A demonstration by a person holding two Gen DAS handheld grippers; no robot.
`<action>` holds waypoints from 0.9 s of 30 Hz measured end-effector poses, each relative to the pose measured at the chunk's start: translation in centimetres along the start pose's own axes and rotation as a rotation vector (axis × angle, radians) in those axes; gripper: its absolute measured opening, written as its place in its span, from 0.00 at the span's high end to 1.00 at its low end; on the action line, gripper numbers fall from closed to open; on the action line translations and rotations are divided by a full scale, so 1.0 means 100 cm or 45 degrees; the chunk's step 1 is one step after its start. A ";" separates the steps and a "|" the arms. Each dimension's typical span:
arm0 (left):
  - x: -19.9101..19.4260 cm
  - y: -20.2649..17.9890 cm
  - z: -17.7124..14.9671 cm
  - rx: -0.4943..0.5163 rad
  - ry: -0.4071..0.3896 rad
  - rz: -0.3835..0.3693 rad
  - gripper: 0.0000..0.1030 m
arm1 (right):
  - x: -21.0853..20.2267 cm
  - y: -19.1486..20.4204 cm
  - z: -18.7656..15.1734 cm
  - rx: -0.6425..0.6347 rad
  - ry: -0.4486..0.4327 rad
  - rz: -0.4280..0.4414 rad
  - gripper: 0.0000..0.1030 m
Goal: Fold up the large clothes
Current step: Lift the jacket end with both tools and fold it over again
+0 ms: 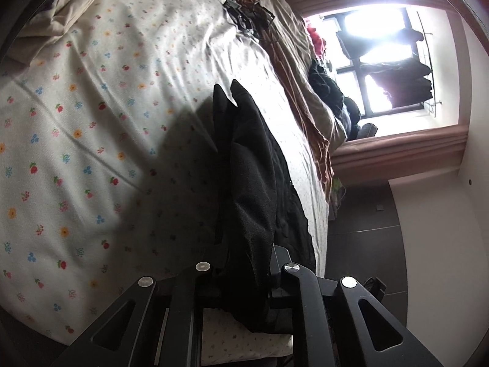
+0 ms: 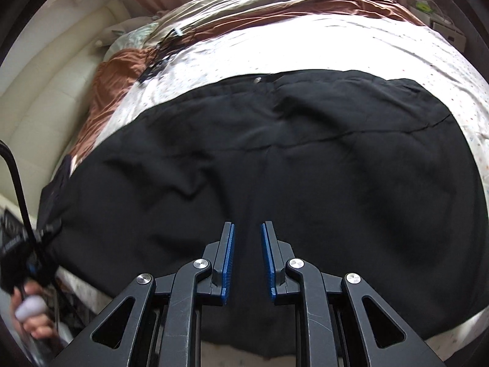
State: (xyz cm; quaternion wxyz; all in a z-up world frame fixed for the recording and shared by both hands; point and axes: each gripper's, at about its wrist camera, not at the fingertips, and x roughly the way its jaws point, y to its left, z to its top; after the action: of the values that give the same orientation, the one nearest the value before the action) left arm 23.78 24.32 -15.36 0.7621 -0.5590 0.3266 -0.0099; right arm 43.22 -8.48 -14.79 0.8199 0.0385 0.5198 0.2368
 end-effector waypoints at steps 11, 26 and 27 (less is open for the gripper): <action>0.004 -0.045 0.001 0.093 0.002 -0.081 0.86 | 0.008 0.005 -0.061 -0.020 0.056 -0.025 0.64; 0.028 -0.121 -0.012 0.271 0.068 -0.194 0.87 | 0.008 -0.011 -0.077 0.068 0.003 0.034 0.79; 0.030 -0.129 -0.012 0.289 0.071 -0.200 0.87 | 0.004 -0.009 -0.077 0.054 -0.002 0.032 0.79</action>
State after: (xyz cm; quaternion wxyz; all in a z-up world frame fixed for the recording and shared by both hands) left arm 30.00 17.31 -5.96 0.8078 -0.4927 0.2997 -0.1221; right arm 36.97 -10.54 -18.99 0.8162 0.0625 0.5237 0.2362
